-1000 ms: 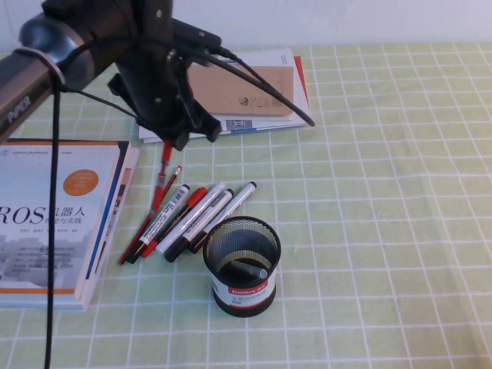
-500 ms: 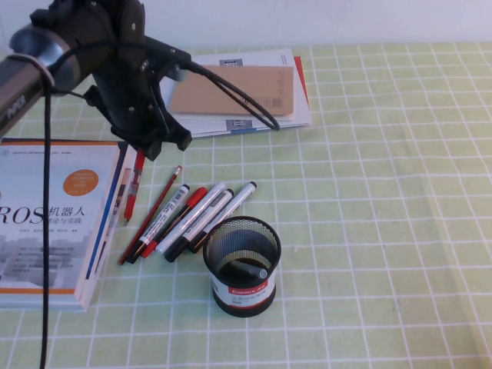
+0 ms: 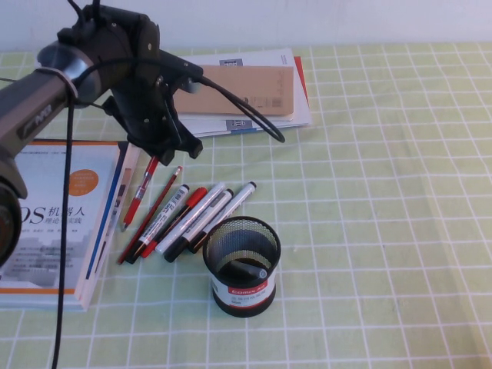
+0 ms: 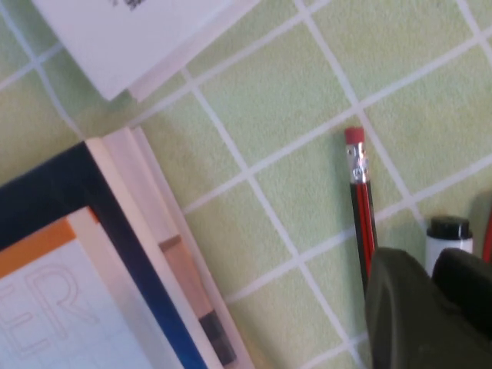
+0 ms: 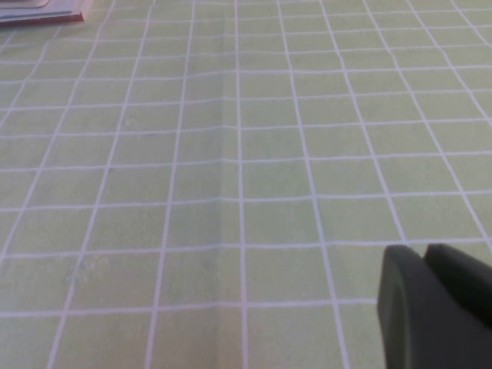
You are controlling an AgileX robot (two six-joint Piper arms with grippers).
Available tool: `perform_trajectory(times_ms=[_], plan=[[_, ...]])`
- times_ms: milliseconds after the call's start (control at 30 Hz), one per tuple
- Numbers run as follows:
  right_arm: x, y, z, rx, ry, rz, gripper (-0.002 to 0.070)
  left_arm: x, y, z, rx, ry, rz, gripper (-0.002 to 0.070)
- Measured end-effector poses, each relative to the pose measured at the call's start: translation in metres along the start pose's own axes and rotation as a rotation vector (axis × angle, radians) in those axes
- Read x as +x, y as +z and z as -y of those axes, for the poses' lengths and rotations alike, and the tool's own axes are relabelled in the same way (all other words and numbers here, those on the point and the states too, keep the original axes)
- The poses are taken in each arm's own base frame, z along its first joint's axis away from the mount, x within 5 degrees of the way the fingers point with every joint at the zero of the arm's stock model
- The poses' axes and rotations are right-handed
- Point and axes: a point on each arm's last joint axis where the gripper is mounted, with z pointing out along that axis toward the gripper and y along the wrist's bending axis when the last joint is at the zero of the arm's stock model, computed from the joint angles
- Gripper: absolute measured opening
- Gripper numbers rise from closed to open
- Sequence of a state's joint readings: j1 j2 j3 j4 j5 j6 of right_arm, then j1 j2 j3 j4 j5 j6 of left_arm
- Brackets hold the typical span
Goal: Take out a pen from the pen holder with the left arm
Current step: Place the pen on the table
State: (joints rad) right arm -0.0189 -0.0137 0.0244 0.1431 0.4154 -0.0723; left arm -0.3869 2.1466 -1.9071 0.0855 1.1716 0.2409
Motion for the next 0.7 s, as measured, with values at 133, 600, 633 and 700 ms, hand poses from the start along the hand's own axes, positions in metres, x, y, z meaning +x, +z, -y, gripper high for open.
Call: perform_trajectory(times_ms=[133, 600, 633, 700], plan=[[0.000, 0.000, 0.000, 0.000, 0.000, 0.000, -0.0013, -0.002, 0.008, 0.000, 0.002, 0.002, 0.003, 0.0046], [0.000, 0.000, 0.000, 0.000, 0.000, 0.000, -0.0013, 0.005, 0.020, 0.004, 0.039, 0.018, -0.089, 0.0249], [0.000, 0.000, 0.000, 0.000, 0.000, 0.000, -0.0013, 0.005, 0.020, 0.004, 0.039, 0.018, -0.089, 0.0283], [0.000, 0.000, 0.000, 0.000, 0.000, 0.000, -0.0013, 0.005, 0.020, 0.004, 0.033, 0.019, -0.091, 0.0330]])
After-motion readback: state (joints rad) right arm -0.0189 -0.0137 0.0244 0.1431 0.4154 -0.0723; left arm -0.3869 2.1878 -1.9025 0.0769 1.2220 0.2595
